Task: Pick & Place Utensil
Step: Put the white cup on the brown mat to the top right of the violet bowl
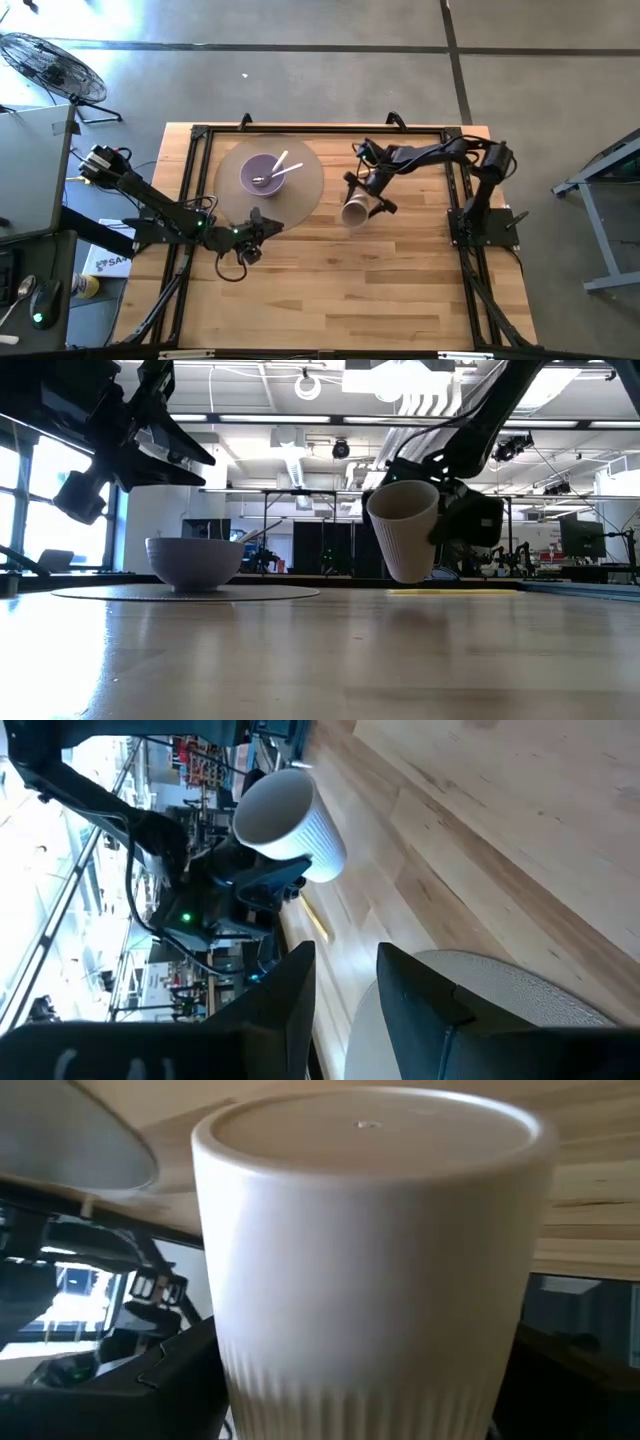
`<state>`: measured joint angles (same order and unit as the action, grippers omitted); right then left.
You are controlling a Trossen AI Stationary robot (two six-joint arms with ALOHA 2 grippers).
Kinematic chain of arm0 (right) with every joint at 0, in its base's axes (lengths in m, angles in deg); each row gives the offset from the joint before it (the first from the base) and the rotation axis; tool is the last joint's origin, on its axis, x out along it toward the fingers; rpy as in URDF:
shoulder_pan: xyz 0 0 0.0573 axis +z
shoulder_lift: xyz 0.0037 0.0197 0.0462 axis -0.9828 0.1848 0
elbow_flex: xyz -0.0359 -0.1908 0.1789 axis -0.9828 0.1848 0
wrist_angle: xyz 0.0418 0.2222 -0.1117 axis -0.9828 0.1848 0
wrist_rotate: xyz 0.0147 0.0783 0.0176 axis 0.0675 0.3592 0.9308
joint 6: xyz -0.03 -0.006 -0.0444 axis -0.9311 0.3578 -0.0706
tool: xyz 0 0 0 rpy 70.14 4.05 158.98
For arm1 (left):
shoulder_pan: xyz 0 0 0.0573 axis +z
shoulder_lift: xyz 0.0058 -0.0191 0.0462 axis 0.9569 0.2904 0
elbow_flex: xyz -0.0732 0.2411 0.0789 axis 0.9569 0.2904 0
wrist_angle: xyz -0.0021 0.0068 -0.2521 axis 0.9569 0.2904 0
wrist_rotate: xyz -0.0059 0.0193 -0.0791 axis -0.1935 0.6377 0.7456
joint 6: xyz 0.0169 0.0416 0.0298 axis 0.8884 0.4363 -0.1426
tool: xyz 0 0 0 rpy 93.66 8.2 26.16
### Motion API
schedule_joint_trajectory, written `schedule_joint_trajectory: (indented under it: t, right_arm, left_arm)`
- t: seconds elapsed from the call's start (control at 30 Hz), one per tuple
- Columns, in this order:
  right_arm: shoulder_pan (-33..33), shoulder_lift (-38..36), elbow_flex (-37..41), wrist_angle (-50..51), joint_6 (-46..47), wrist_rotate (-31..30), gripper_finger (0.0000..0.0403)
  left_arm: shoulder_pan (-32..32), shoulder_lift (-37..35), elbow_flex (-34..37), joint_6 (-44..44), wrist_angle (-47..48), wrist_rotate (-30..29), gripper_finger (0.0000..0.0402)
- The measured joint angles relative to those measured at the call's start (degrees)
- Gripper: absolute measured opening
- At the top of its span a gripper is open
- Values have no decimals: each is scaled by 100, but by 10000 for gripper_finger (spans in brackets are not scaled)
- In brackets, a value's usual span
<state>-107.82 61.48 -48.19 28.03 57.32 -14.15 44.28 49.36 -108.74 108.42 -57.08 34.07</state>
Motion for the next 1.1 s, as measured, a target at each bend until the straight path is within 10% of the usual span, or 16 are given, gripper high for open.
schedule_joint_trajectory:
  t: [1.1]
  right_arm:
    - [145, 203, 2, -372, -97, -241, 339]
  left_arm:
    - [-4, -2, 2, -498, -40, 813, 106]
